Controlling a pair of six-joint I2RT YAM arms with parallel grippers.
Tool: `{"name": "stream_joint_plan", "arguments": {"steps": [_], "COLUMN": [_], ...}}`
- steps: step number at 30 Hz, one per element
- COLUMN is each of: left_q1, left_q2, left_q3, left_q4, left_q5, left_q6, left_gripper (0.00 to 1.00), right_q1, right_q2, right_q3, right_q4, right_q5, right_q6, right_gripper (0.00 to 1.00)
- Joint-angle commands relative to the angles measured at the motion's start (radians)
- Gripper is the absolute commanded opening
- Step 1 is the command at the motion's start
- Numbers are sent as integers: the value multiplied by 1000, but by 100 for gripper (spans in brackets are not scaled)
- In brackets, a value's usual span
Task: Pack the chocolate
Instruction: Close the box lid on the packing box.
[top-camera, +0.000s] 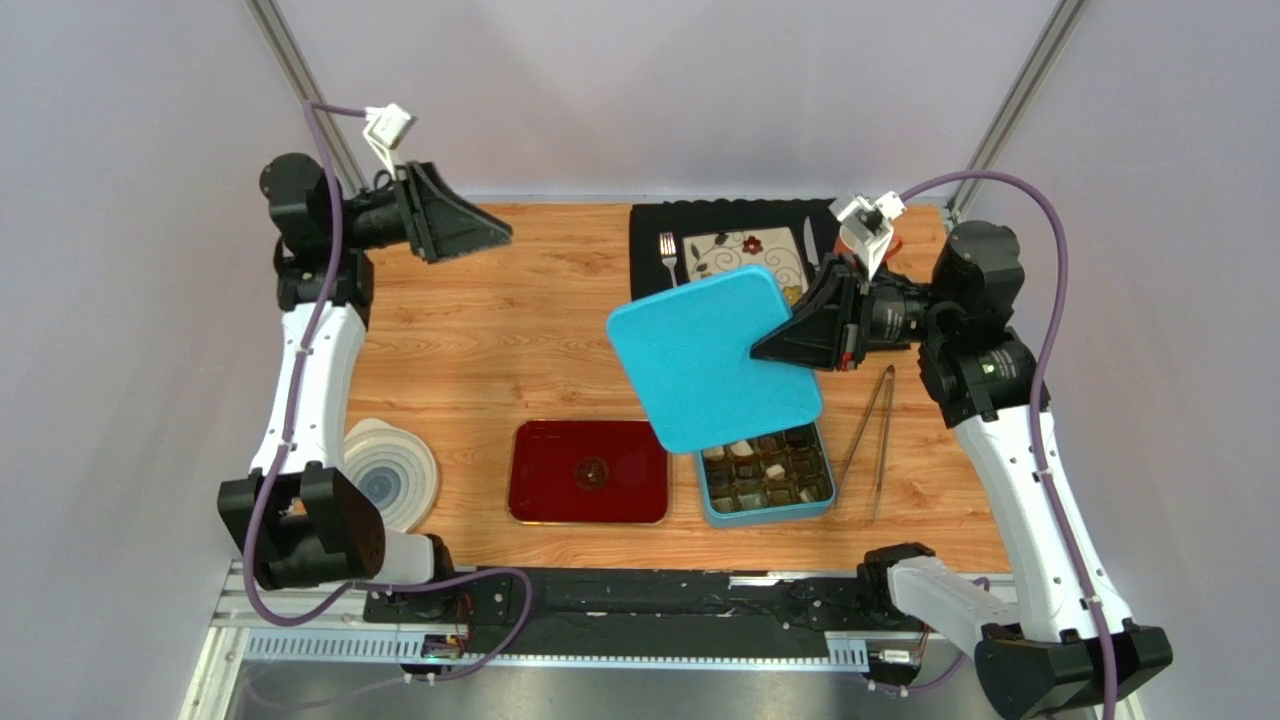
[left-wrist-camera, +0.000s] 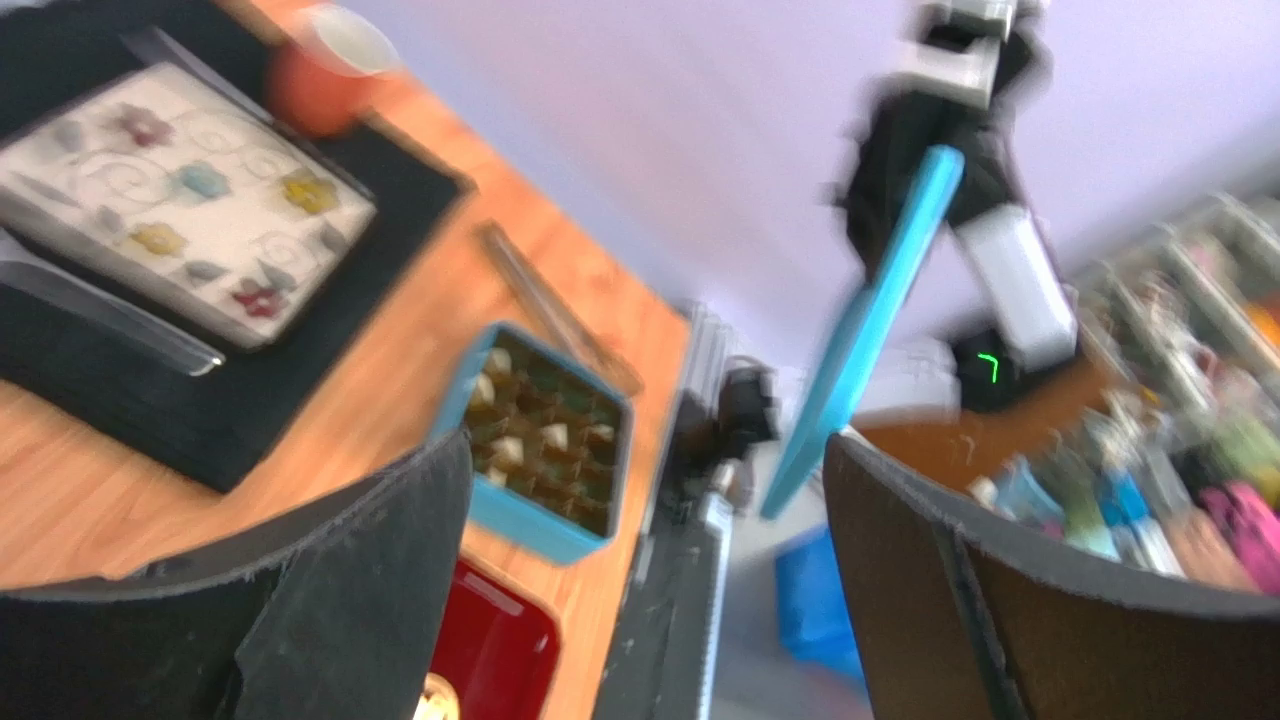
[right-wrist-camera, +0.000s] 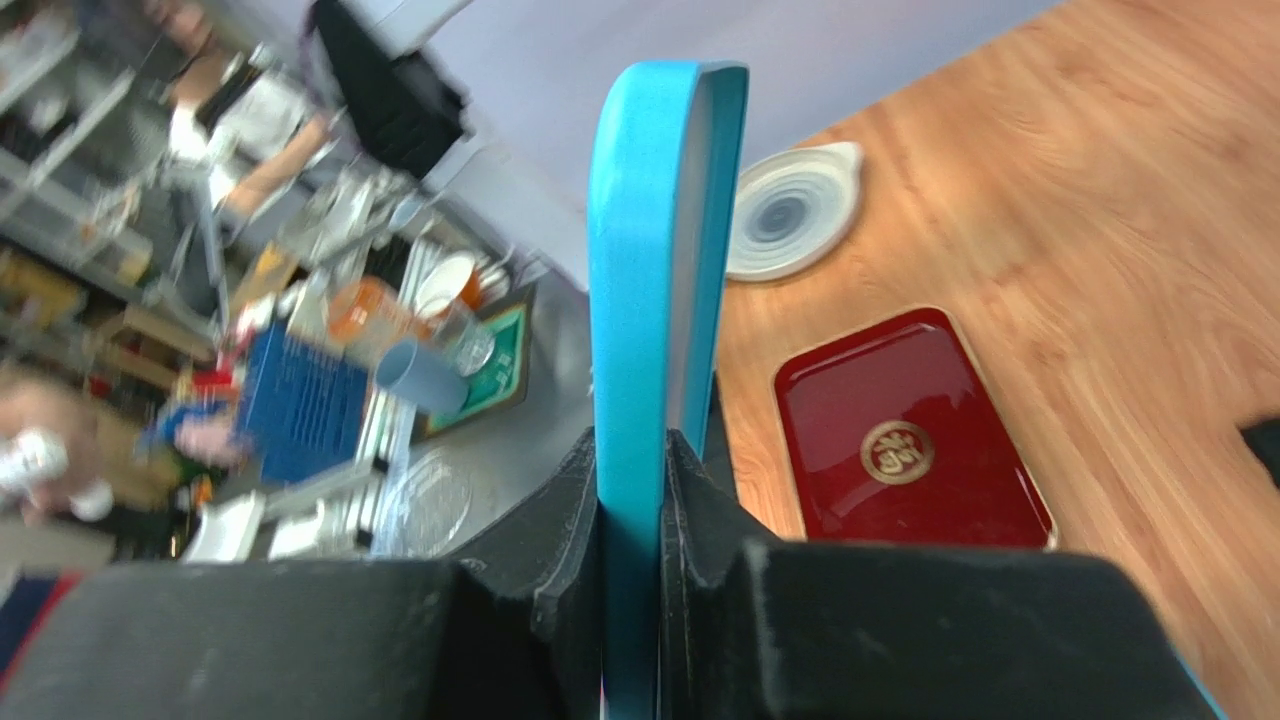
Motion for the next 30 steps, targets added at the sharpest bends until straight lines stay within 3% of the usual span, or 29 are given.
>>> {"name": "stream_joint_plan", "arguments": {"steps": [1,2,3,7,9,15,30], "left_q1": [31,-76,-127,-186,-186,-186,-186], "left_q2": [-21,-18,-27,-137,-185,-263,-323], "left_q3": [183,203,172,-51,-130,-295,-344], "left_q4": [-1020,-1238,-1280,-1223,-1231,-1236,-1246], "left_q5": [-342,-470,-718,-965,-981,-969,-891], "left_q6": [884,1142,1201,1299,1319,1349,1362], "left_gripper": [95,95,95,96,96,97,98], "right_q1": [-96,-112,-135,-200,-269,-324,-340], "right_q2": [32,40,41,49,43,54,51], "right_q3": [-73,-90,-107,-225,-278,-417,-572], "right_q4": [5,4,-4,-42,-56,-67,-209], "right_q5": [180,187,230,276,289,312,454], "right_q6": [264,278,290,316,327,330,195], "right_gripper": [0,0,0,0,0,0,0]}}
